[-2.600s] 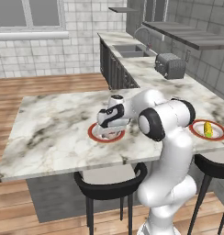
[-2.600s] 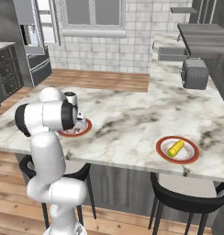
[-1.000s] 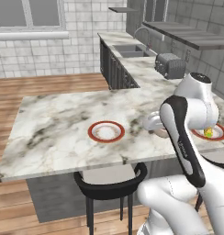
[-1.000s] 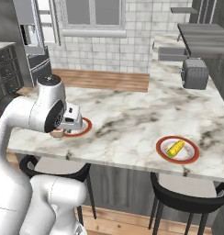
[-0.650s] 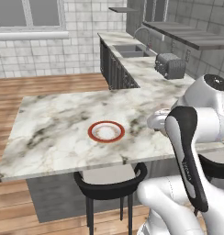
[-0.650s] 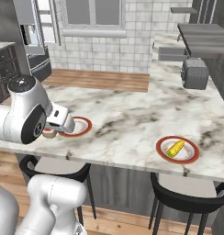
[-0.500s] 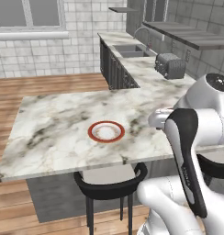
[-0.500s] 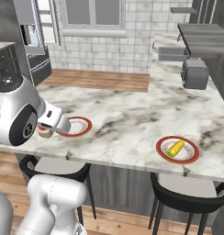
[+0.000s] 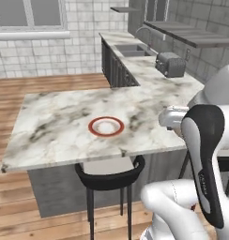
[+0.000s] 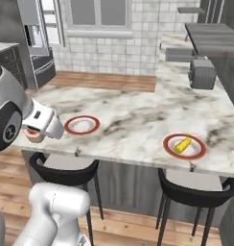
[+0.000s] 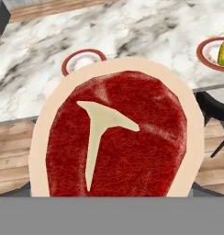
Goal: Transport the steak and corn to the fridge. Place the steak on the rack containing meat and place the corn on the rack containing the vegetable, ensuring meats and vegetables are on different racks.
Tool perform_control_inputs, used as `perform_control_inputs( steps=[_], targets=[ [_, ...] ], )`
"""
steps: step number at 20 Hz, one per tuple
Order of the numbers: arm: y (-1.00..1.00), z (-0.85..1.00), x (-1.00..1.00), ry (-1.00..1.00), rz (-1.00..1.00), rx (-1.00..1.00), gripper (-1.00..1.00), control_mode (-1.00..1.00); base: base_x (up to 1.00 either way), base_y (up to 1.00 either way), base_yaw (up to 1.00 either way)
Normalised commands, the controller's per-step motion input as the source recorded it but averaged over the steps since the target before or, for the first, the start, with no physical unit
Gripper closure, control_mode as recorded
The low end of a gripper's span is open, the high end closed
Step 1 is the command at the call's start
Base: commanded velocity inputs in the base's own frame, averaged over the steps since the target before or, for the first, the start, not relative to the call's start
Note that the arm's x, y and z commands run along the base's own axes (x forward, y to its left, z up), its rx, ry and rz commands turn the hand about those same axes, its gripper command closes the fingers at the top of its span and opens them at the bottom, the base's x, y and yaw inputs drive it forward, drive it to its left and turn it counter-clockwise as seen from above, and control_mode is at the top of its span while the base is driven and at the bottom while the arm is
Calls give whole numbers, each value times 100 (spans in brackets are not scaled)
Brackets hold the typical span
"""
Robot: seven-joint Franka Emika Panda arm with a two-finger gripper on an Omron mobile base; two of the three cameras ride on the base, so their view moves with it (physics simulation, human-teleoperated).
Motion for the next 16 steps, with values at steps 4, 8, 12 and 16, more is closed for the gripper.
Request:
perform_control_inputs(
  steps=[4,8,12,16],
  targets=[
    [0,0,0,0,0,0,100,100,-100,30,0],
    [0,0,0,0,0,0,100,100,-84,98,0],
    [0,0,0,0,0,0,100,100,-31,100,0],
    [0,0,0,0,0,0,100,100,6,100,0]
  ],
)
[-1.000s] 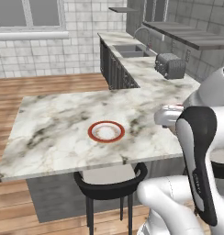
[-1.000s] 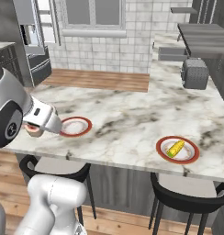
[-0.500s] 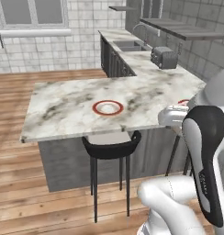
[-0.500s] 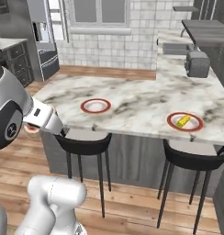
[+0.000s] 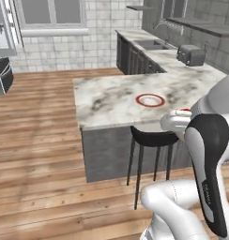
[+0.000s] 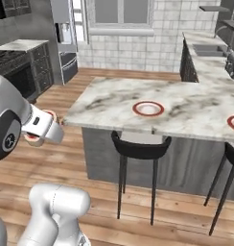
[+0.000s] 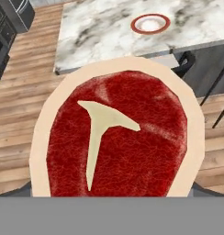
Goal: Transport the steak and corn to the fridge. Place the steak on the rack containing meat and place the corn on the rack containing the vegetable, ensuring meats and vegetables are on different racks.
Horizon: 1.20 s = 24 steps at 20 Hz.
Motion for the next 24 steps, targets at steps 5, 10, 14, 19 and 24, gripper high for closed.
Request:
perform_control_inputs(
  steps=[5,10,14,19,24],
  targets=[
    [0,0,0,0,0,0,100,100,67,100,0],
    [0,0,0,0,0,0,100,100,99,100,0],
    [0,0,0,0,0,0,100,100,100,100,0],
    [0,0,0,0,0,0,100,100,95,100,0],
    [0,0,0,0,0,0,100,100,100,100,-1]
  ],
)
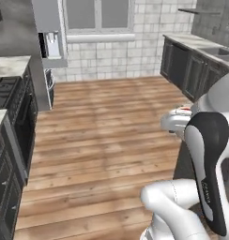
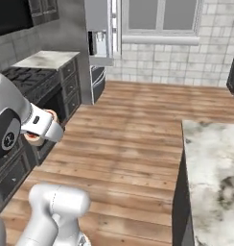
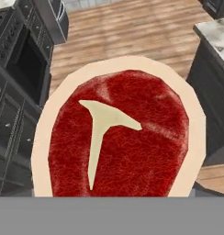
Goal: Transport the steak and corn to the fridge. Place the steak on the rack containing meat and place the corn on the rack containing the vegetable, ensuring meats and vegetables are on different racks.
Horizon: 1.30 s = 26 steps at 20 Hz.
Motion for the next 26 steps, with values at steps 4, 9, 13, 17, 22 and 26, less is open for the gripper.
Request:
perform_control_inputs(
  steps=[4,9,13,17,22,26],
  targets=[
    [0,0,0,0,0,0,100,100,100,60,0],
    [0,0,0,0,0,0,100,100,100,-11,4],
    [0,0,0,0,0,0,100,100,100,-32,6],
    [0,0,0,0,0,0,100,100,100,-13,5],
    [0,0,0,0,0,0,100,100,100,-21,3],
    [0,0,0,0,0,0,100,100,100,-25,3]
  ],
)
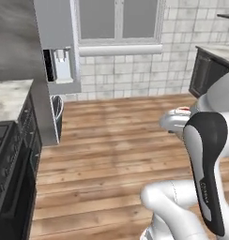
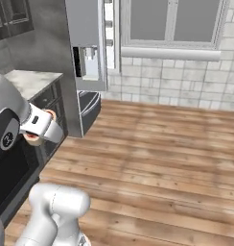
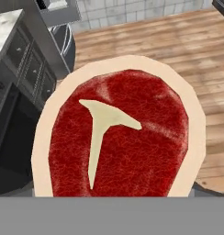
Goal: Transport the steak and corn to the fridge. Place the steak on the rack containing meat and place the corn on the rack containing the vegetable, ensuring meats and vegetables are on different racks.
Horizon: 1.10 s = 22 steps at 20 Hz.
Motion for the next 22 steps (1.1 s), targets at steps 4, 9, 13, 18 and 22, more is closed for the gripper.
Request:
perform_control_inputs(
  steps=[4,9,13,18,22],
  targets=[
    [0,0,0,0,0,0,100,100,100,-41,8],
    [0,0,0,0,0,0,100,100,100,-63,21],
    [0,0,0,0,0,0,100,100,100,-70,34],
    [0,0,0,0,0,0,100,100,100,-49,53],
    [0,0,0,0,0,0,100,100,100,-33,75]
  ],
)
